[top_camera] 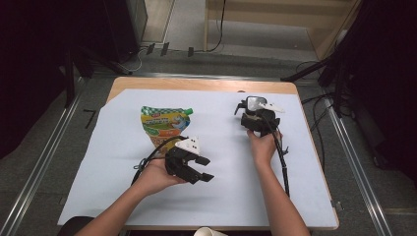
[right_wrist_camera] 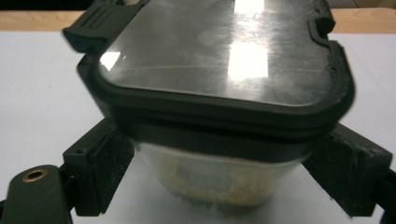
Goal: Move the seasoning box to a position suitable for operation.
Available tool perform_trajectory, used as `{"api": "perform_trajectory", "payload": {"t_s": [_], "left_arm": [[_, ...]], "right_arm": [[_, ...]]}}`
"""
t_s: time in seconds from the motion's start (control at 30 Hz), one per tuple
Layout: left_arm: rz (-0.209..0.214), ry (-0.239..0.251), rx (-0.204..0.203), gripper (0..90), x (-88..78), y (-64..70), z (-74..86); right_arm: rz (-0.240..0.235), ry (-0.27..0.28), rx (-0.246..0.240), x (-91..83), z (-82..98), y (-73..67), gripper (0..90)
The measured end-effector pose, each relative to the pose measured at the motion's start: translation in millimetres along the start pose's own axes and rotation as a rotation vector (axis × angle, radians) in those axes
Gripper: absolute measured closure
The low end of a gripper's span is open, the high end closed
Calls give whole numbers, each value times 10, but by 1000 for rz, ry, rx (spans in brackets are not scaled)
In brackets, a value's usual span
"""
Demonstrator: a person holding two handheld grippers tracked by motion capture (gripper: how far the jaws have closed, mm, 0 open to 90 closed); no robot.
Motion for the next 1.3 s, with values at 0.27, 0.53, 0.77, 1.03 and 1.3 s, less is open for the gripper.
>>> {"api": "perform_trajectory", "payload": {"t_s": [0.27, 0.53, 0.77, 1.03, 1.3], "left_arm": [[-13, -18, -6, 424, -8, 25, 65], [-26, -23, -9, 425, -27, 41, 110], [-31, -33, -10, 425, -17, 24, 130], [-29, -44, -20, 438, -4, 9, 150], [-31, -51, -31, 431, -13, -22, 166]], "right_arm": [[-1, 46, 17, 127, 4, 8, 112], [35, 56, 3, 221, -43, 0, 110], [38, 49, -15, 244, -56, 4, 127], [23, 37, -12, 189, -80, 42, 147], [-39, 23, -42, 48, -137, 1, 150]]}}
Point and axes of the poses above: each handheld gripper's, and its own axes: x roughly forward along the jaws, z roughly out of its underside, y roughly to its right, the point moved 8 cm from there along x, roughly forward along the jaws, and after that the axes turned 4 degrees about x, right-handed, at the moved point
